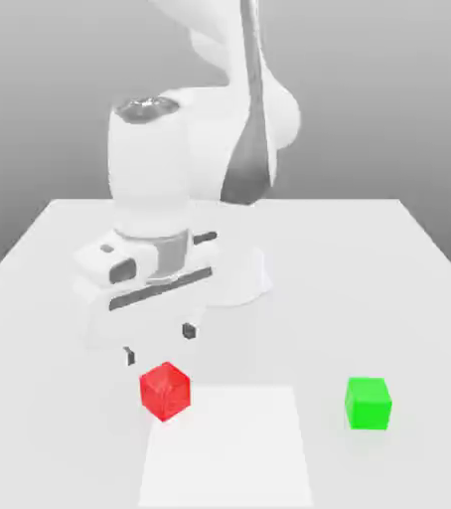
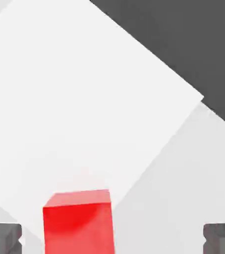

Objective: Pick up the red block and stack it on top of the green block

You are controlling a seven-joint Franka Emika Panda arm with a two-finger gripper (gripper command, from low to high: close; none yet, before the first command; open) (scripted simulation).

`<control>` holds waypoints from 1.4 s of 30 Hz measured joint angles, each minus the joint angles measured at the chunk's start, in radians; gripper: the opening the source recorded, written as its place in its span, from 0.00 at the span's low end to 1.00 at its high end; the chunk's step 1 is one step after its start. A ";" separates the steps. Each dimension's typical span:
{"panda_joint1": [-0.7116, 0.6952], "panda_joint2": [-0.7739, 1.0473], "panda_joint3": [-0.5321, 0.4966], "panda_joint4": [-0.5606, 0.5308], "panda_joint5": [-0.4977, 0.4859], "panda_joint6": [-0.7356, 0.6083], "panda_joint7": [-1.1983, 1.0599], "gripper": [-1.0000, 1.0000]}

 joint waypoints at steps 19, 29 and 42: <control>-0.120 0.079 0.129 0.003 0.077 0.062 -0.067 0.00; 0.142 -0.036 0.359 0.084 0.036 -0.132 0.245 0.00; 0.314 0.165 0.442 0.151 -0.006 0.001 0.445 1.00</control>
